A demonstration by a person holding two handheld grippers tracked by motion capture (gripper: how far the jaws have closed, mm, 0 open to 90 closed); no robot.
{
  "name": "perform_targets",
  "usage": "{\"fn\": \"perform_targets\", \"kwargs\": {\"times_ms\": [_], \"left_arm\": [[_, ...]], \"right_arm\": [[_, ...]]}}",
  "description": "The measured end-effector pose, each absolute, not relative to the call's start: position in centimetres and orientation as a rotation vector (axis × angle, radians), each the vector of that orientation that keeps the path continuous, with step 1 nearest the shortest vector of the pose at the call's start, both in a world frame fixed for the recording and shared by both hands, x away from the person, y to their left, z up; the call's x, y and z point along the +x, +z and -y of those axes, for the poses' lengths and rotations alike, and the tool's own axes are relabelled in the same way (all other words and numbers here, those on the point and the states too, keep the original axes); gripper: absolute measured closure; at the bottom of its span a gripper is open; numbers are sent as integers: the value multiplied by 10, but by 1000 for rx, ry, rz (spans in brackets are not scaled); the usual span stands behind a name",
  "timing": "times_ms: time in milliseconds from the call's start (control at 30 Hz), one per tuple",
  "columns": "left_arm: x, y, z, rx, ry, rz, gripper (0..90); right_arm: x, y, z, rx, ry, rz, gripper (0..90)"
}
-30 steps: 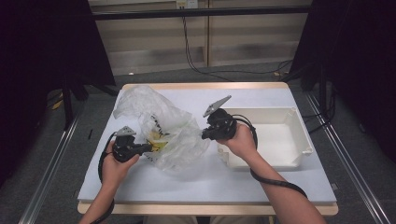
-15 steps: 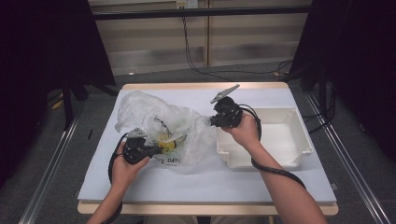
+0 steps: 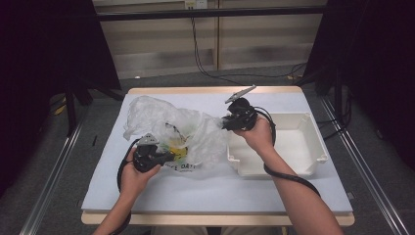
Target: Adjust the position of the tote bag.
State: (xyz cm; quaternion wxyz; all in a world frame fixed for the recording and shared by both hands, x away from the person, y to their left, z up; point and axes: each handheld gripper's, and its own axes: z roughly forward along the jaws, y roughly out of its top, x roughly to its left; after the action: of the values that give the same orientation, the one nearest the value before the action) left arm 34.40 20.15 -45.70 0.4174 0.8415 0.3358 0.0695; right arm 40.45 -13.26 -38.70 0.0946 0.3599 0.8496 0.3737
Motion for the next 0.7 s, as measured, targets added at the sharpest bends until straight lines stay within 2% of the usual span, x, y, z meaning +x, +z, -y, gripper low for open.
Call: {"fn": "perform_targets", "kwargs": {"times_ms": [67, 167, 333, 533, 667, 700], "left_arm": [[345, -458, -202, 2107, 175, -850, 889], [346, -459, -202, 2110, 177, -858, 889], [346, -458, -200, 2089, 183, -866, 888], [349, -457, -201, 2078, 195, -867, 888], [349, -455, -202, 2075, 199, -867, 887], [349, -455, -204, 2070, 202, -867, 886]], "right_arm": [[399, -386, 139, 1095, 1134, -2514, 494], [389, -384, 148, 1132, 1155, -2502, 405], [373, -380, 158, 1127, 1173, -2496, 355], [356, -385, 158, 1091, 1198, -2521, 412], [357, -389, 154, 1115, 1190, -2539, 546], [358, -390, 154, 1118, 1194, -2545, 618]]}}
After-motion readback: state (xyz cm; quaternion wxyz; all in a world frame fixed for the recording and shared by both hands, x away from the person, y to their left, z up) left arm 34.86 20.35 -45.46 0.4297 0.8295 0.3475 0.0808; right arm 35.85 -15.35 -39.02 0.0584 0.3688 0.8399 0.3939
